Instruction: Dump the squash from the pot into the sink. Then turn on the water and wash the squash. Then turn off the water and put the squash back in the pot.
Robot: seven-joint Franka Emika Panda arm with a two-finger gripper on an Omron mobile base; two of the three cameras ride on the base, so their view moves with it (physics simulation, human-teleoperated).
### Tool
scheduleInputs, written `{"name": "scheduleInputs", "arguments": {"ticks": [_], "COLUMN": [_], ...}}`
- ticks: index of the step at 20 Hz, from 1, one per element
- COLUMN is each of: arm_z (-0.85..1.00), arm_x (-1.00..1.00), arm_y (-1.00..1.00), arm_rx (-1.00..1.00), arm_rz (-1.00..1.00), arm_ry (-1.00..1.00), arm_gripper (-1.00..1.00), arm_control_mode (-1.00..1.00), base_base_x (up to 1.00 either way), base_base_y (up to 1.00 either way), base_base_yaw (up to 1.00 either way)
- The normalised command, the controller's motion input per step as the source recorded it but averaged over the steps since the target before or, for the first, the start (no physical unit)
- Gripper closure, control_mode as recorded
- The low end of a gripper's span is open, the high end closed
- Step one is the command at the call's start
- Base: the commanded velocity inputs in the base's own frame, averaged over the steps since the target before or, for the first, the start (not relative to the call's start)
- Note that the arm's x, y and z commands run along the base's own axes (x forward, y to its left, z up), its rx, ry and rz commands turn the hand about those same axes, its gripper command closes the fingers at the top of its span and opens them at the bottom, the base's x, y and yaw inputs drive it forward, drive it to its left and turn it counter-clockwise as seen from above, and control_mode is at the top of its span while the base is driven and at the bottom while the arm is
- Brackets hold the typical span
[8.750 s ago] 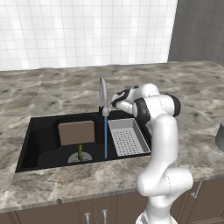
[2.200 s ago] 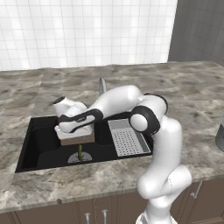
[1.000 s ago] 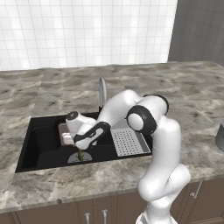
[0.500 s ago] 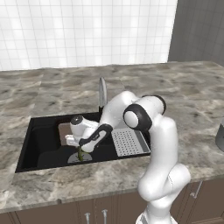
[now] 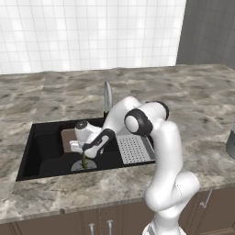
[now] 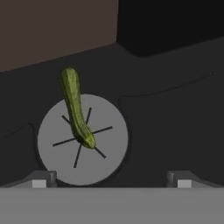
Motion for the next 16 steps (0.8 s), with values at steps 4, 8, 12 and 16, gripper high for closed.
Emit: {"name": "scheduleInputs", "arguments": {"ticks": [4,8,12,16], "arm_z": [-0.2,-0.32,-0.32,-0.28], "arm_x": [0.31,0.21,0.19,0.21], "arm_y": [0.0,0.0,0.0,0.01], "arm_rx": [0.0,0.0,0.0,0.0], "arm_rz": [0.0,0.0,0.0,0.0], "arm_ry": [0.04,0.01,0.0,0.0], "arm_gripper": [-1.0,-1.0,-1.0,-1.0], "arm_control_mode": [-1.0,-1.0,-1.0,-1.0], "base_base_x": [0.0,0.0,0.0,0.0], "base_base_y": [0.0,0.0,0.0,0.0], "base_base_yaw": [0.0,0.0,0.0,0.0]}}
